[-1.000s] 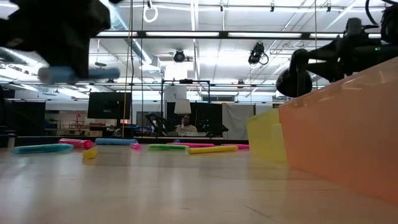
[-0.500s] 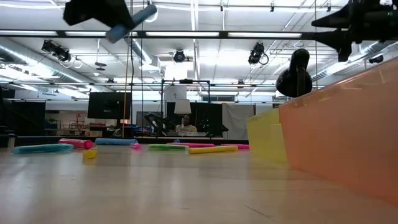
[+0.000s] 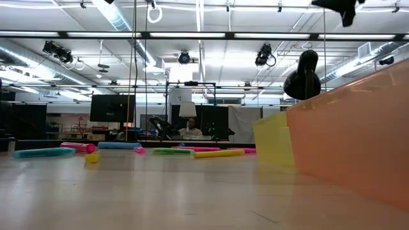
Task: Pick & Place Markers
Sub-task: Put the bottom blue highlighter into the blue bin
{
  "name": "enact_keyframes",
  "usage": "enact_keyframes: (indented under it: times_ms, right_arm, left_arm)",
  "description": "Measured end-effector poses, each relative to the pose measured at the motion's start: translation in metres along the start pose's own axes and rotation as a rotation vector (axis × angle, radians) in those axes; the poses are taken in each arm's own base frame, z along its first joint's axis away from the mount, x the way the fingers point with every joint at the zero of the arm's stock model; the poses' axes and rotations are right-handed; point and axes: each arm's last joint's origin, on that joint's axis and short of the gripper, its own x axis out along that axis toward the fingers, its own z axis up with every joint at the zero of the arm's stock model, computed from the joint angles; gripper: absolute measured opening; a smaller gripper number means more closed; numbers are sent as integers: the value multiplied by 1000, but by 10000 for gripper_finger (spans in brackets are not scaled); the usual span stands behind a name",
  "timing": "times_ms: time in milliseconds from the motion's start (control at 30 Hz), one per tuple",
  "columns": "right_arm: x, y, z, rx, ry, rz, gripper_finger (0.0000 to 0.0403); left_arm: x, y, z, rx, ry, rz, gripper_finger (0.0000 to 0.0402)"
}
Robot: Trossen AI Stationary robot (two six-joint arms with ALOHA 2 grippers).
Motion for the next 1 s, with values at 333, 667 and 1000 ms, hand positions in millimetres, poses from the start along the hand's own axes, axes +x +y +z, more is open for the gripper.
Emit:
enact_keyframes:
  times_ms: [333, 667, 1000]
  right_arm:
    - [34, 24, 41, -9, 46, 119, 176]
    - [70, 50, 48, -75, 29, 271, 176]
    - [97, 70, 36, -53, -2, 228, 176]
  left_arm:
    - [7, 18, 39, 69, -170, -178, 68]
    - [15, 37, 65, 84, -297, -359, 68]
    - [16, 40, 70, 85, -321, -417, 68]
